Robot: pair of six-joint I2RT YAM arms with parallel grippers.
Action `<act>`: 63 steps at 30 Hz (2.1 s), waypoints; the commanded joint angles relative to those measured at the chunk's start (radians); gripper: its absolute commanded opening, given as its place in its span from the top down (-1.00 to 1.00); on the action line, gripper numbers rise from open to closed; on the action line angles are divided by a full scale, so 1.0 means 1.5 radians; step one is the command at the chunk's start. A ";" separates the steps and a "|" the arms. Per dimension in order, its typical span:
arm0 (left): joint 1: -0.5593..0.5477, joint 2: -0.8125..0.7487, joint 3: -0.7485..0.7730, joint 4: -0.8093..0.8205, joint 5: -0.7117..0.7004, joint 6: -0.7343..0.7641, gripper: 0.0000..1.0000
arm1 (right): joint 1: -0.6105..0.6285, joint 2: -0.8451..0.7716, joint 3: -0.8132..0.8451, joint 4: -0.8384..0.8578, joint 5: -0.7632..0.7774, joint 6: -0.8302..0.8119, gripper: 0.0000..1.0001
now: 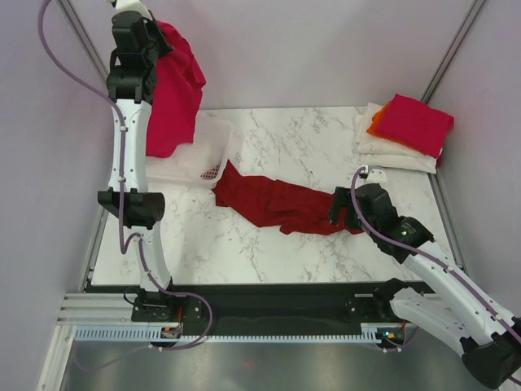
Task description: Fold and stack the t-shirts
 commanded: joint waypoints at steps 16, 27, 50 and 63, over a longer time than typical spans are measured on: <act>-0.004 -0.266 -0.252 0.055 -0.073 0.017 0.95 | 0.001 -0.040 0.001 0.019 0.002 0.008 -0.96; 0.027 -0.208 -0.625 0.141 -0.008 0.007 -0.48 | 0.001 -0.043 -0.001 0.020 -0.019 0.006 -0.96; 0.127 0.286 -0.266 0.024 0.106 -0.029 -0.26 | 0.001 0.026 0.011 0.005 0.040 0.015 -0.96; 0.229 0.425 0.049 0.054 0.105 -0.065 -0.76 | 0.001 0.139 0.019 0.025 0.028 0.006 -0.96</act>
